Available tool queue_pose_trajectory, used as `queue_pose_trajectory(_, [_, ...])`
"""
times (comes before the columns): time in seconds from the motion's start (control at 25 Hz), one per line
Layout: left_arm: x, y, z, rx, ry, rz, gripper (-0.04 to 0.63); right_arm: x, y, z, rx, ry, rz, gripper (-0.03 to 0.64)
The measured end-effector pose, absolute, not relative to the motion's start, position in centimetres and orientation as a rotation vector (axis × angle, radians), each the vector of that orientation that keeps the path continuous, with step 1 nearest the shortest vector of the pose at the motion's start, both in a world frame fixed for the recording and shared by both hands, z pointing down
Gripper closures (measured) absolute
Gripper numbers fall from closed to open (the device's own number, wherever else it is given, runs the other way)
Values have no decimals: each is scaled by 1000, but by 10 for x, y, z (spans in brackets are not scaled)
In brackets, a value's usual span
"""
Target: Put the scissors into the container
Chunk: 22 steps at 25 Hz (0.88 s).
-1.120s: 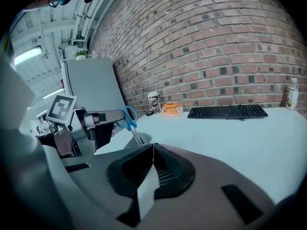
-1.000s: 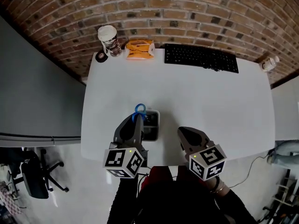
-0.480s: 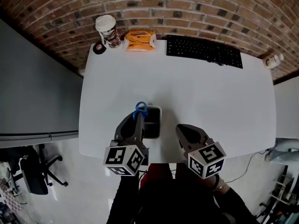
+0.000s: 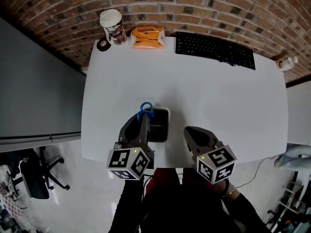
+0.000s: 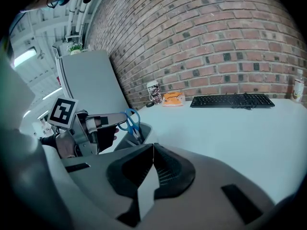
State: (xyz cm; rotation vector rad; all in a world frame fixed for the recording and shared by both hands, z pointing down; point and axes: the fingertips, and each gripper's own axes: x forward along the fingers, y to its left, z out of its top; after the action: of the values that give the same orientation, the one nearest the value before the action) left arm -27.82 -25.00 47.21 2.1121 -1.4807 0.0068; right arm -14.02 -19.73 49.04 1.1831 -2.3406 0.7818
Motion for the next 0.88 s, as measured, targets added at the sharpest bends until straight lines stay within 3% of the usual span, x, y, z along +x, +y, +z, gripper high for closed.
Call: queue_pose_trajectory(0.88, [-304, -234, 488, 2030, -1596, 109, 463, -144, -188, 493, 1132, -2348, 780, 607])
